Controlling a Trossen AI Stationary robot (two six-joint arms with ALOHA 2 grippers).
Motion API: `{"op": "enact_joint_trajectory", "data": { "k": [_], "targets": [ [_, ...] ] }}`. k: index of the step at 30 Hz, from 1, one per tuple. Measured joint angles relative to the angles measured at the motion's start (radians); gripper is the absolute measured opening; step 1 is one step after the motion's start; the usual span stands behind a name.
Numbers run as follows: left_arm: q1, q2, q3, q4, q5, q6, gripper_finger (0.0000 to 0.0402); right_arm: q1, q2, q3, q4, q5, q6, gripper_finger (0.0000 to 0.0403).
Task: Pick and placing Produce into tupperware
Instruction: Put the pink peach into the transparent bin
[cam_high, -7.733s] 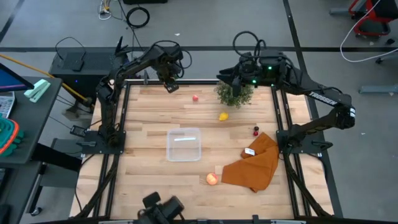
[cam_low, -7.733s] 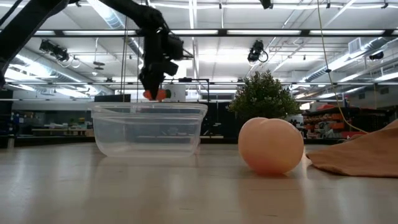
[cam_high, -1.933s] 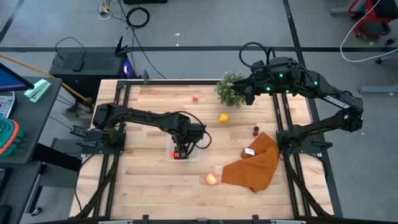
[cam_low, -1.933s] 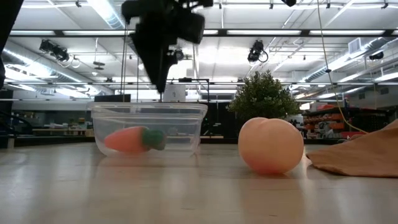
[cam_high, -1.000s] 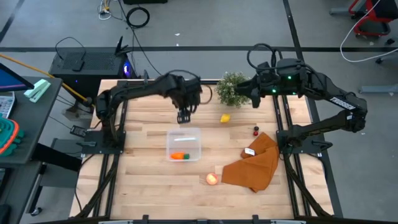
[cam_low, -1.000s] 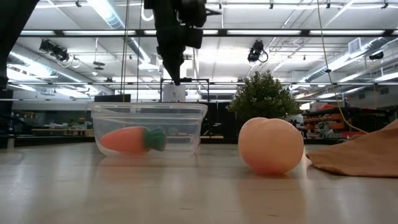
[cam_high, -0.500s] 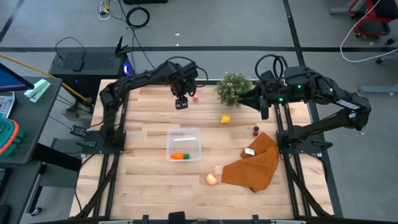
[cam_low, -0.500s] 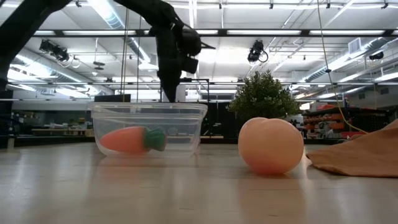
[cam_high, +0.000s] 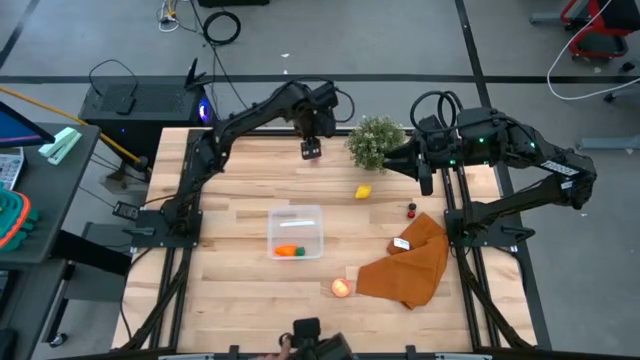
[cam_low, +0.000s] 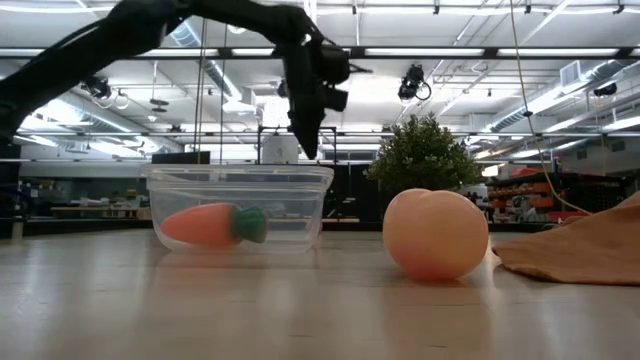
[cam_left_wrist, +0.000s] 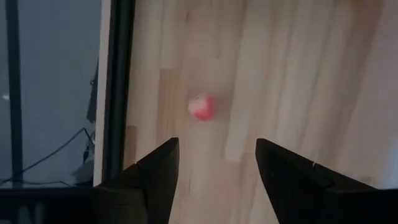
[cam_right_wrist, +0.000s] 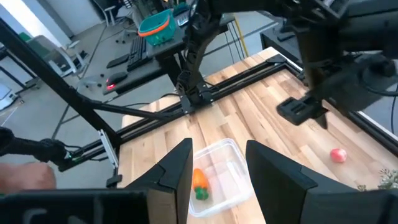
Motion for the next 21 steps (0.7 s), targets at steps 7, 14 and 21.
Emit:
{"op": "enact_joint_trajectory", "data": {
  "k": [7, 14, 21],
  "targets": [
    [0.055, 0.056, -0.039, -0.026, -0.057, -0.004, 0.0206, -0.002, 0.000, 0.000, 0.001, 0.028, 0.024, 0.0122],
    [0.072, 0.054, -0.038, 0.133, -0.004, -0.109, 0.0214, -0.002, 0.000, 0.000, 0.002, 0.036, 0.055, 0.0122],
    [0.059, 0.085, -0.038, 0.158, 0.021, -0.162, 0.0224, -0.002, 0.000, 0.000, 0.002, 0.039, 0.068, 0.0122]
  ]
}}
